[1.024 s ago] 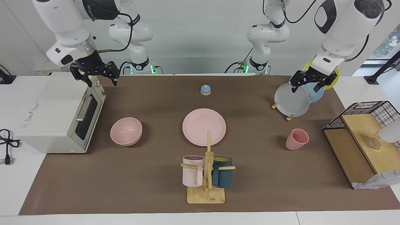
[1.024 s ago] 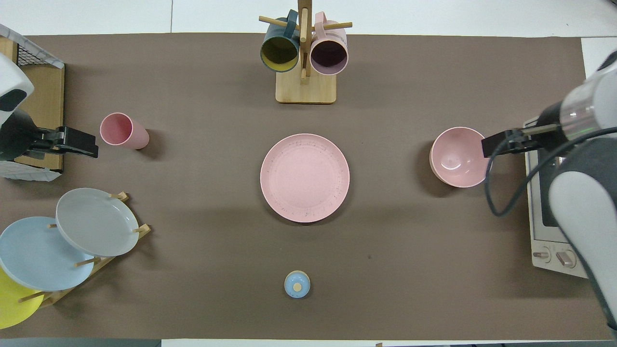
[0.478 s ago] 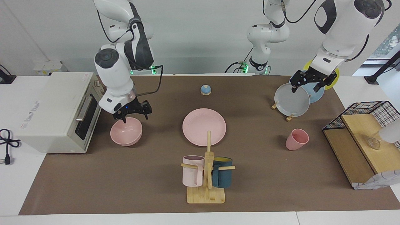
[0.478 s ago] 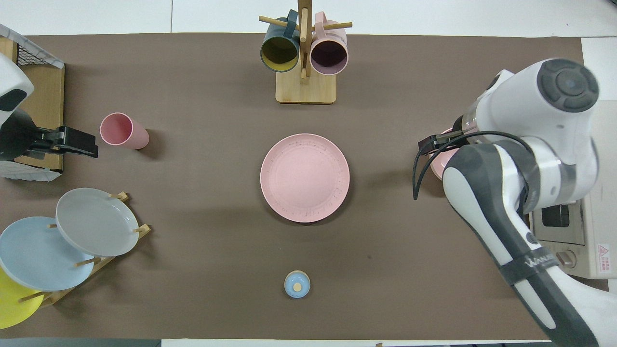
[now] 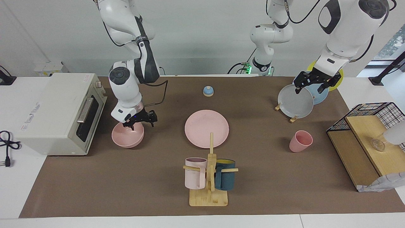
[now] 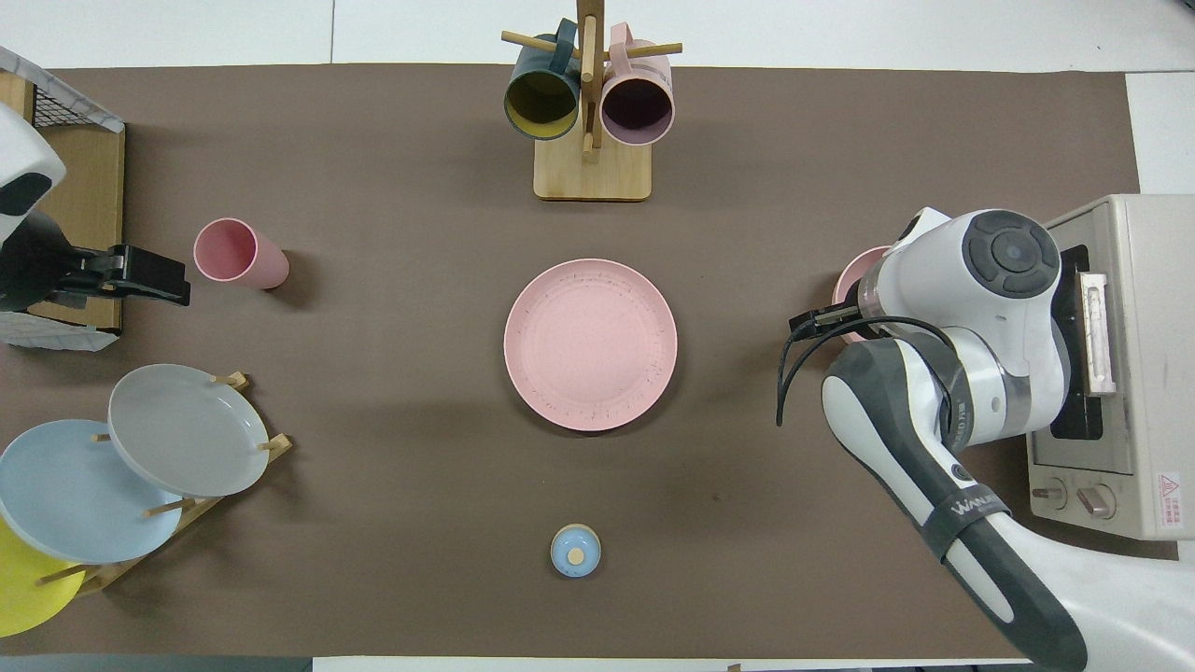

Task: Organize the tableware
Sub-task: 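Grasp the pink bowl rim with the right gripper and lift it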

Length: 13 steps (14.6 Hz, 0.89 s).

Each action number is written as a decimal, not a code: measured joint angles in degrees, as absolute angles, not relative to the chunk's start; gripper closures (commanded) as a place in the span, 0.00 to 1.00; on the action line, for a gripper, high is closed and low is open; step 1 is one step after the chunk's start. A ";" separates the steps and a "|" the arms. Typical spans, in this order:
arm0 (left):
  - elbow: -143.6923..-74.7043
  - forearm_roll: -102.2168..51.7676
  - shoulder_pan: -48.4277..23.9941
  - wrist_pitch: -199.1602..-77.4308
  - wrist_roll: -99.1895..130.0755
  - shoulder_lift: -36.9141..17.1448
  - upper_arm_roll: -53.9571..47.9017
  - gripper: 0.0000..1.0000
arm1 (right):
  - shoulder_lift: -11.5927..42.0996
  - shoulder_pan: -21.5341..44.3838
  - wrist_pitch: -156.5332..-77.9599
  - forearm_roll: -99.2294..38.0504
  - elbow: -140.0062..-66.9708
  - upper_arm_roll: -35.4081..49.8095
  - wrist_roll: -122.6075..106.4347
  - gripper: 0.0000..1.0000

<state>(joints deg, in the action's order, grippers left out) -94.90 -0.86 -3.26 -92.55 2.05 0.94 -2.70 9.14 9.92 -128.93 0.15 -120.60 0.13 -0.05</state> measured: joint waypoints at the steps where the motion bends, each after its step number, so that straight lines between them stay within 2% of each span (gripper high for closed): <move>1: -94.90 -0.86 -3.26 -92.55 2.05 0.94 -2.70 0.00 | 9.43 9.92 -129.04 0.41 -120.82 0.12 -0.05 0.26; 3: -94.90 -0.86 -3.26 -92.55 2.05 0.94 -2.70 0.00 | 9.67 9.92 -129.17 1.62 -121.05 0.12 -0.05 0.53; 4: -94.90 -0.86 -3.26 -92.55 2.05 0.94 -2.70 0.00 | 9.67 9.92 -129.20 2.15 -121.19 0.12 -0.05 0.64; 5: -94.90 -0.86 -3.26 -92.55 2.05 0.94 -2.70 0.00 | 9.67 9.92 -129.32 2.77 -121.38 0.11 -0.05 0.70; 6: -94.90 -0.86 -3.26 -92.55 2.05 0.94 -2.70 0.00 | 9.67 9.92 -129.46 3.36 -121.58 0.10 -0.05 0.82; 7: -94.90 -0.86 -3.26 -92.55 2.05 0.94 -2.70 0.00 | 9.68 9.92 -129.51 3.77 -121.83 0.09 -0.05 1.00; 13: -94.90 -0.86 -3.26 -92.55 2.05 0.94 -2.70 0.00 | 9.51 10.58 -129.45 7.58 -121.72 0.13 -0.22 1.00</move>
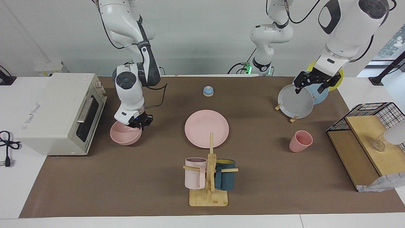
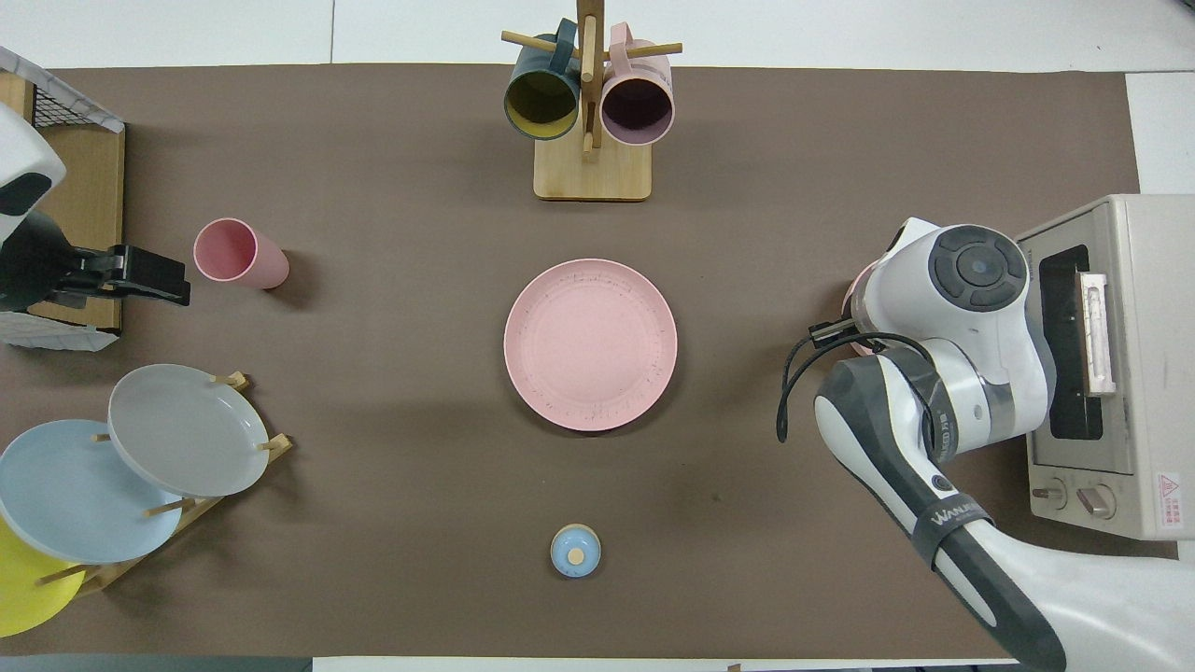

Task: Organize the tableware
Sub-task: 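Grasp the pink bowl rim with the right gripper and lift it, then carry the pink bowl with the right gripper over the pink plate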

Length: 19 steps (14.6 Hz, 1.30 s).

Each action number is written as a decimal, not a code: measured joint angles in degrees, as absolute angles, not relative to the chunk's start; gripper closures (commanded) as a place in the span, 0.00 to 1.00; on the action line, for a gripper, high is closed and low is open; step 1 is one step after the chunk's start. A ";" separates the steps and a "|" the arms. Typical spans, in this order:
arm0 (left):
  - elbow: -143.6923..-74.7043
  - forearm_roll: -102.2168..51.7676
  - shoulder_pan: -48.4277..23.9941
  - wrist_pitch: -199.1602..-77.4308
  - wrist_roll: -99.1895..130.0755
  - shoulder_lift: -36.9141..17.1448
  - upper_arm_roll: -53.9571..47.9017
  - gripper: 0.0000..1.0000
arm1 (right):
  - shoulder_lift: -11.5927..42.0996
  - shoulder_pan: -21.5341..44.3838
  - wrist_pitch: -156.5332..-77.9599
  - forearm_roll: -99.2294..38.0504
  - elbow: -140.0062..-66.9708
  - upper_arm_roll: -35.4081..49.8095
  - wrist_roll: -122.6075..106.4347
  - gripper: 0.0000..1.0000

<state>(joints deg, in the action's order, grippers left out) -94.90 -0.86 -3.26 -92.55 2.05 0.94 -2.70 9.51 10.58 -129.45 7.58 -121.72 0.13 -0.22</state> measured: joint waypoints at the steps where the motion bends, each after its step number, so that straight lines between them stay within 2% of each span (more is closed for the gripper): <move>1: -94.90 -0.86 -3.26 -92.55 2.05 0.94 -2.70 0.00 | 9.57 11.50 -128.14 8.04 -120.95 0.14 -0.21 1.00; 6: -94.90 -0.86 -3.26 -92.55 2.05 0.94 -2.70 0.00 | 11.11 20.41 -115.29 8.11 -108.79 0.22 7.23 1.00; 8: -94.90 -0.86 -3.26 -92.55 2.05 0.94 -2.70 0.00 | 13.78 25.72 -109.71 8.09 -101.16 0.31 15.23 1.00; 10: -94.90 -0.86 -3.26 -92.55 2.05 0.94 -2.70 0.00 | 19.74 31.18 -104.74 7.70 -90.53 0.42 23.98 1.00; 13: -94.90 -0.86 -3.26 -92.55 2.05 0.94 -2.70 0.00 | 30.20 36.62 -104.87 5.39 -78.16 0.70 33.55 1.00; 16: -94.90 -0.86 -3.26 -92.55 2.05 0.94 -2.70 0.00 | 38.17 41.10 -108.43 5.15 -71.90 0.88 40.28 1.00; 19: -94.90 -0.86 -3.26 -92.55 2.05 0.94 -2.70 0.00 | 43.69 44.75 -107.20 7.13 -66.95 0.56 44.29 1.00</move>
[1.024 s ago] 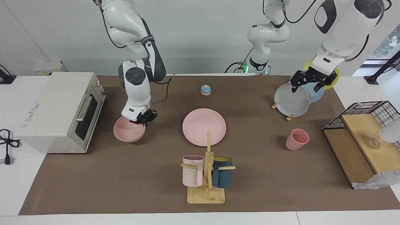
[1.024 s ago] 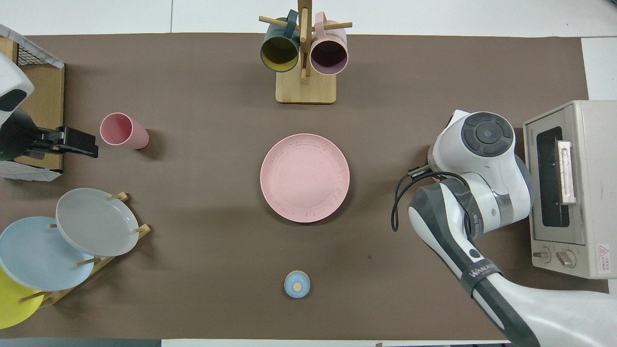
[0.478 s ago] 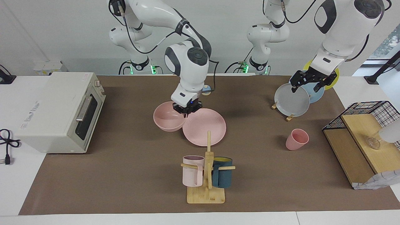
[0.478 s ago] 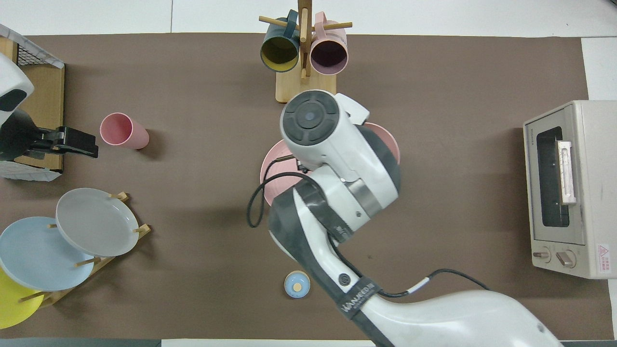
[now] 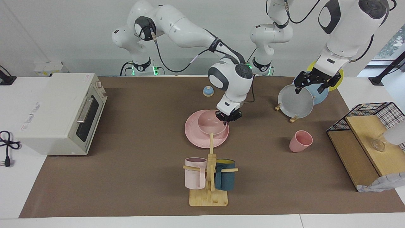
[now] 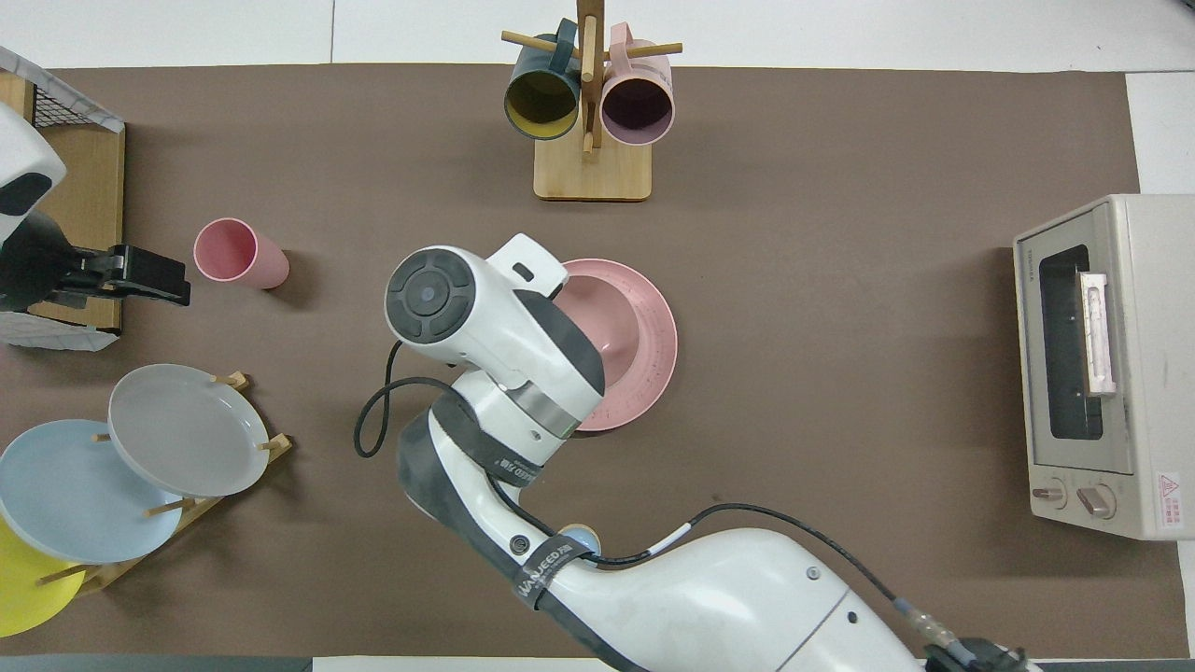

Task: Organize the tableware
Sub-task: 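Carry the pink bowl with the right gripper over the pink plate, then release the bowl onto the plate and withdraw the right gripper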

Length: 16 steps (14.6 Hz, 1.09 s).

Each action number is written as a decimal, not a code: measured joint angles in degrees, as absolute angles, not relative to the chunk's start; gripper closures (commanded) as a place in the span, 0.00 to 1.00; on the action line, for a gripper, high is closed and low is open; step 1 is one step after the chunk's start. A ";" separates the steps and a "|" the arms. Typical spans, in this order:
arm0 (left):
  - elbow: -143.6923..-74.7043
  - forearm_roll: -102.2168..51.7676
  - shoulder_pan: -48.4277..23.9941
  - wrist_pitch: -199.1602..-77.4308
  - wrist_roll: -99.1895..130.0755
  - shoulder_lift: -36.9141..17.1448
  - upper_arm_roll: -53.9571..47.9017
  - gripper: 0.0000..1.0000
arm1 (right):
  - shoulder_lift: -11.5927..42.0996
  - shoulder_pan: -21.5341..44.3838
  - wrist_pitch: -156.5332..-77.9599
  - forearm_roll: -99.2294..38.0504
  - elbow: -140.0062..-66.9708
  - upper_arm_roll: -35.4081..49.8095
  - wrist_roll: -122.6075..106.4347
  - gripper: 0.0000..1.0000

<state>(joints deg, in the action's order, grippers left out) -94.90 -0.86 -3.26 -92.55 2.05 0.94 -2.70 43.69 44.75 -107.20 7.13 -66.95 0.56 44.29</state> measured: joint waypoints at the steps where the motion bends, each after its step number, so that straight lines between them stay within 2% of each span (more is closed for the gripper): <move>1: -94.90 -0.86 -3.26 -92.55 2.05 0.94 -2.70 0.00 | 43.99 45.04 -105.30 7.87 -65.80 0.49 44.41 1.00; 6: -94.90 -0.86 -3.26 -92.55 2.05 0.94 -2.70 0.00 | 44.50 44.59 -102.78 10.07 -65.39 0.43 44.41 1.00; 9: -94.90 -0.86 -3.26 -92.55 2.05 0.94 -2.70 0.00 | 44.51 44.34 -102.76 9.81 -65.32 0.43 44.41 0.47; 10: -94.90 -0.86 -3.26 -92.55 2.05 0.94 -2.70 0.00 | 44.50 44.16 -102.75 9.54 -65.17 0.43 44.41 0.22; 11: -94.90 -0.86 -3.26 -92.55 2.05 0.94 -2.70 0.00 | 44.44 43.81 -102.50 9.38 -64.78 0.42 44.41 0.03; 12: -94.90 -0.86 -3.26 -92.55 2.05 0.94 -2.70 0.00 | 44.10 43.17 -101.57 9.32 -64.21 0.41 44.37 0.00; 14: -94.90 -0.86 -3.26 -92.55 2.05 0.94 -2.70 0.00 | 41.81 40.70 -97.53 9.04 -62.78 0.53 41.58 0.00; 16: -94.90 -0.86 -3.26 -92.48 2.05 0.94 -2.71 0.00 | 36.95 37.24 -93.05 8.78 -61.79 0.41 36.48 0.00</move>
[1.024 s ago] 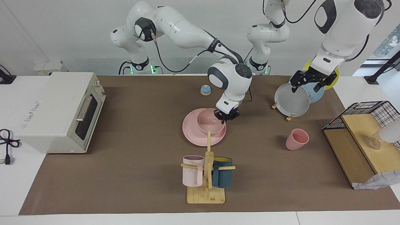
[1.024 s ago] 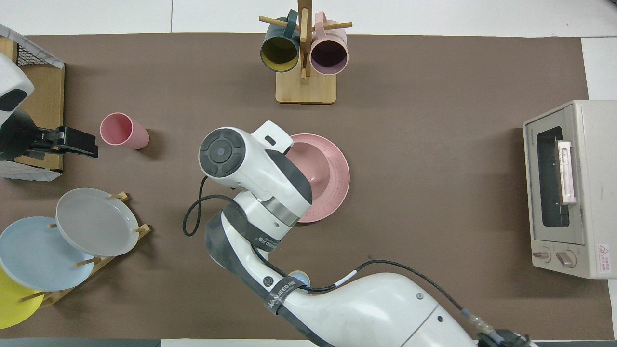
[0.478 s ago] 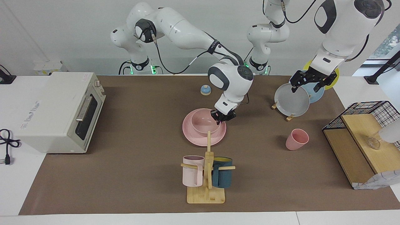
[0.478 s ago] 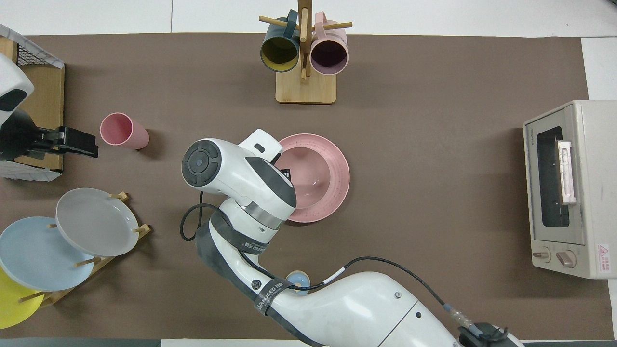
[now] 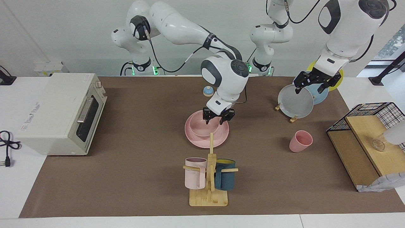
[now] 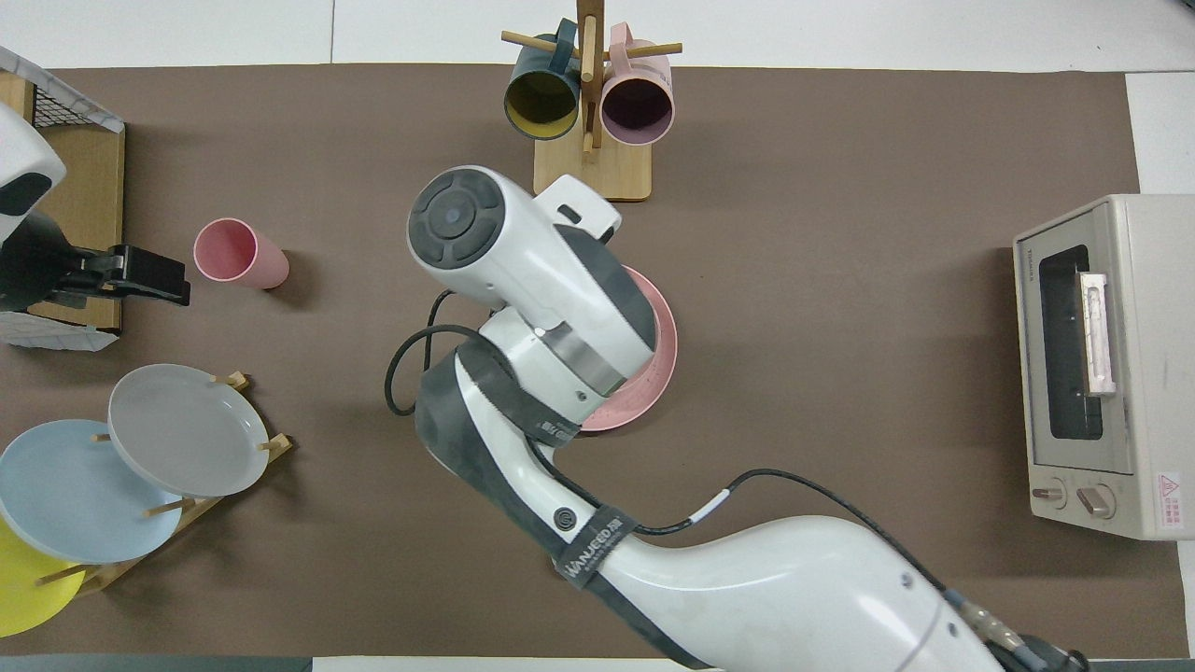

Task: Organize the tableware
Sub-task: 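Release the bowl onto the plate and withdraw the right gripper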

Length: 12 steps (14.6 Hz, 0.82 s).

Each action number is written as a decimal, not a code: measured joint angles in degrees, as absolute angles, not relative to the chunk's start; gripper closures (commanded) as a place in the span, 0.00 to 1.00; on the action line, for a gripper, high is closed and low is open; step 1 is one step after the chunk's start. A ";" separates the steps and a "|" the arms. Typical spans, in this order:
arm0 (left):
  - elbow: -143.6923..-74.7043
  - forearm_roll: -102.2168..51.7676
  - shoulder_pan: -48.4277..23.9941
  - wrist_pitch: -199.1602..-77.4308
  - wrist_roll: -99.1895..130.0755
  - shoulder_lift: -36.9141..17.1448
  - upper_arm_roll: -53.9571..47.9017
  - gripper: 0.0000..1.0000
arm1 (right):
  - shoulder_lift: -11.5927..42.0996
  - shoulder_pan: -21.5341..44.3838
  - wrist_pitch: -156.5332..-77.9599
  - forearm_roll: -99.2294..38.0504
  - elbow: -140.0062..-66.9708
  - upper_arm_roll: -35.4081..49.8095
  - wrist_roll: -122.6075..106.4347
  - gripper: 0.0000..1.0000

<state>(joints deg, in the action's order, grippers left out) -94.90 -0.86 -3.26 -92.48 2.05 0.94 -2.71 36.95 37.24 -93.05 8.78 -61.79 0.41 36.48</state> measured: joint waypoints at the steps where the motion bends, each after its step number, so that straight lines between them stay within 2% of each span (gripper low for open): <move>1: -94.90 -0.86 -3.26 -92.44 2.05 0.94 -2.74 0.00 | 34.05 34.85 -91.46 8.24 -61.69 0.37 34.08 0.00; 4: -94.90 -0.86 -3.27 -92.44 2.05 0.97 -2.81 0.00 | 26.30 25.40 -83.74 5.73 -61.73 0.42 23.39 0.00; 7: -94.90 -0.86 -3.25 -92.42 2.05 0.99 -2.68 0.00 | 22.15 17.68 -77.59 5.31 -62.29 0.41 14.28 0.00; 10: -94.90 -0.86 -3.24 -92.36 2.05 0.99 -2.64 0.00 | 19.93 10.95 -76.79 5.26 -66.22 0.39 7.63 0.00; 12: -94.90 -0.86 -3.24 -91.57 2.05 1.01 -2.62 0.00 | 17.57 8.77 -77.23 5.20 -71.93 -0.14 5.03 0.00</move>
<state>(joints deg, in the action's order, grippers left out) -94.90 -0.86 -3.24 -91.57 2.05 1.01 -2.62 17.57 8.77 -77.23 5.20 -71.93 -0.14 5.03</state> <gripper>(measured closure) 0.000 0.000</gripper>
